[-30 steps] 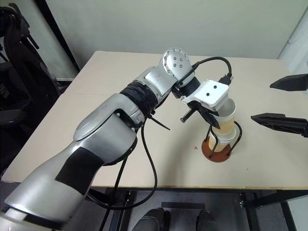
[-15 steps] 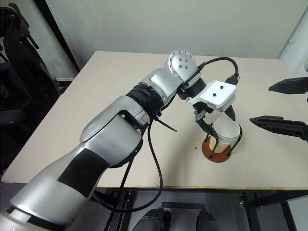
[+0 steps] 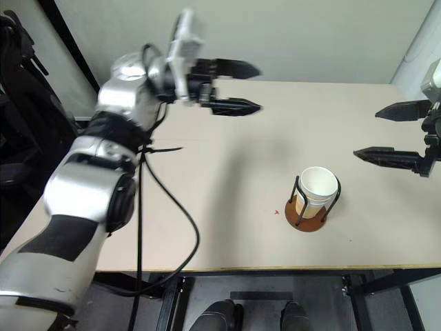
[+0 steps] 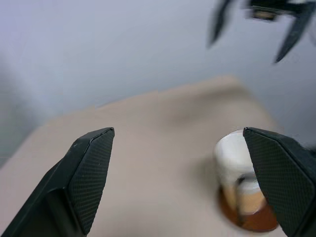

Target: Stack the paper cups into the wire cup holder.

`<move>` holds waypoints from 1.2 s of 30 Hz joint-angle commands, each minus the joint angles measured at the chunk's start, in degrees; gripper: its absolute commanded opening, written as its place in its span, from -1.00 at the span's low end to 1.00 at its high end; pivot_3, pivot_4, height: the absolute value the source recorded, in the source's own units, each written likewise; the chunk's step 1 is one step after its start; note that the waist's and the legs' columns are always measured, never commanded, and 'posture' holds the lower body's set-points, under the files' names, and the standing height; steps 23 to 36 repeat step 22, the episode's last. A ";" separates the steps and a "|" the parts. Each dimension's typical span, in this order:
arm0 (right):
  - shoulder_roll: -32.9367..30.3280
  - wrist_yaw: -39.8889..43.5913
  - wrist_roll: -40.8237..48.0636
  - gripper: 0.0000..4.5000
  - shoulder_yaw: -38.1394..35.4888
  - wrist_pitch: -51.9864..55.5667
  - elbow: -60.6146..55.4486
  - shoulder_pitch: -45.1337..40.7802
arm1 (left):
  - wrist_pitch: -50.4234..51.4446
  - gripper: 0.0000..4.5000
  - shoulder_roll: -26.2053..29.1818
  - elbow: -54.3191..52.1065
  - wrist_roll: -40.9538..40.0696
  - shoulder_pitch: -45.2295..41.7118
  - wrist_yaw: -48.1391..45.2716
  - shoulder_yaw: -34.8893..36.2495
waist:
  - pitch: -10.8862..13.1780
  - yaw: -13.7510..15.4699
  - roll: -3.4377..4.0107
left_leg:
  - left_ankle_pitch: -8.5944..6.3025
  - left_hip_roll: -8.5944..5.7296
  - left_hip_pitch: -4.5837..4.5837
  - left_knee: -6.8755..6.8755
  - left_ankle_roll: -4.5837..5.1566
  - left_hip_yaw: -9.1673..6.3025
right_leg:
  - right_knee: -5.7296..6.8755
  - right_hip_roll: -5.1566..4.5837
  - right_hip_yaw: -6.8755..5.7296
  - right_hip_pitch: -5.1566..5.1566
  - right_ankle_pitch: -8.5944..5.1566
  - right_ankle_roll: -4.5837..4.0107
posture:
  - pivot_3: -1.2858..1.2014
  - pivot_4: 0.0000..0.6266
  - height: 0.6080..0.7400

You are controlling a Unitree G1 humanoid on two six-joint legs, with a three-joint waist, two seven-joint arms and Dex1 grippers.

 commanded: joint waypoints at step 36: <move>19.31 2.12 -24.35 0.97 15.54 -11.34 26.84 -10.59 | 21.56 0.99 19.23 -33.60 -2.27 33.93 32.90 23.88 | 0.02 0.00 0.01 | 0.83 -0.07 0.69 -0.84 -0.51 -0.27 | -0.09 0.08 -0.22 0.35 0.68 -1.89 | 0.03 -0.52 1.00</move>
